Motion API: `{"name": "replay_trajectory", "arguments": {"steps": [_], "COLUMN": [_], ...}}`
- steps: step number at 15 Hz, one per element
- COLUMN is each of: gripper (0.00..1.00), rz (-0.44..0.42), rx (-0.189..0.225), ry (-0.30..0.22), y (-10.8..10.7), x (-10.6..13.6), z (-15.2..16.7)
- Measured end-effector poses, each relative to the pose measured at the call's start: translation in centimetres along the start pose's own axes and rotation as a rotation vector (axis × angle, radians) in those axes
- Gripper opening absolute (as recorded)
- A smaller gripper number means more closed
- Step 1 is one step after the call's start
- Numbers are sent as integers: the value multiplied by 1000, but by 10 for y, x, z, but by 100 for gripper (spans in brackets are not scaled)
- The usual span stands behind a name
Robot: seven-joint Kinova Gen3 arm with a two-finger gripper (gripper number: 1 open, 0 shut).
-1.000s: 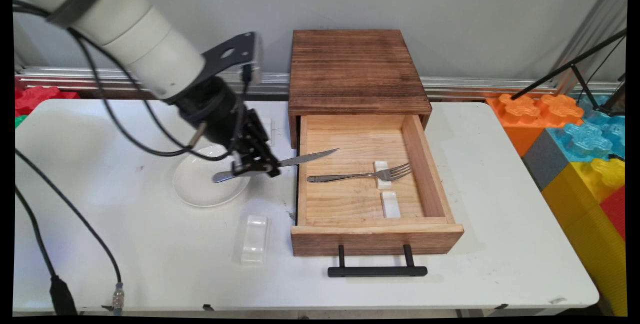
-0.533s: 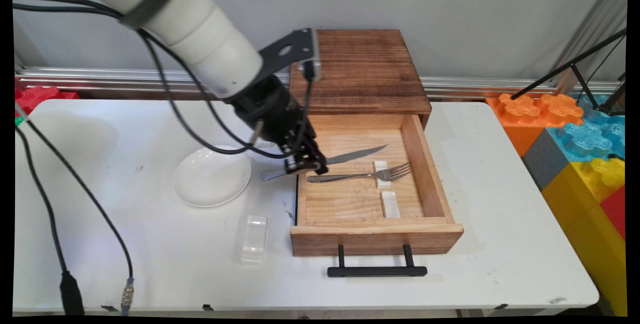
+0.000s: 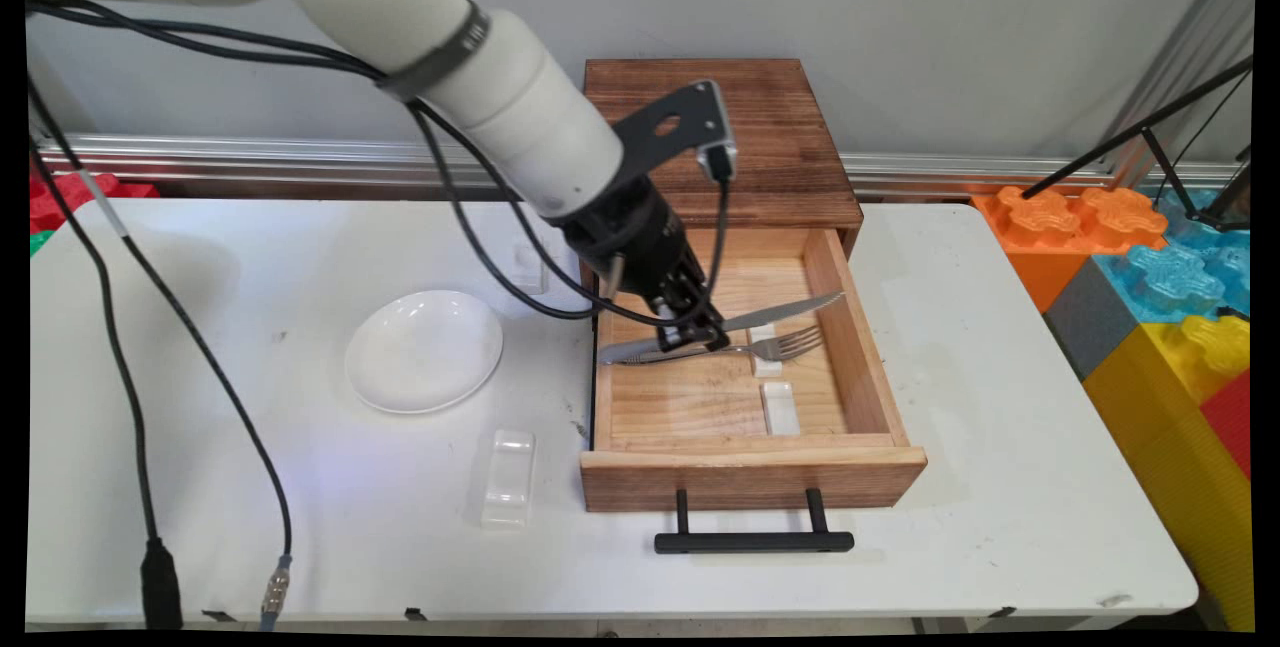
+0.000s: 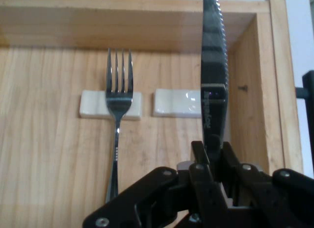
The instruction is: Place the picked object into the drawer
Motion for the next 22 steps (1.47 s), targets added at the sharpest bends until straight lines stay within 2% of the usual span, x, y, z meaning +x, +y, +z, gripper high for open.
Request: {"name": "replay_trajectory", "arguments": {"steps": [8,15,22], "gripper": [0,0,0], "rz": [-8,-2,12], "rx": [-8,-10,-26], "ry": [10,0,-19], "y": [-3,-6,-9], "x": [4,-9,-25], "z": [53,93,118]}}
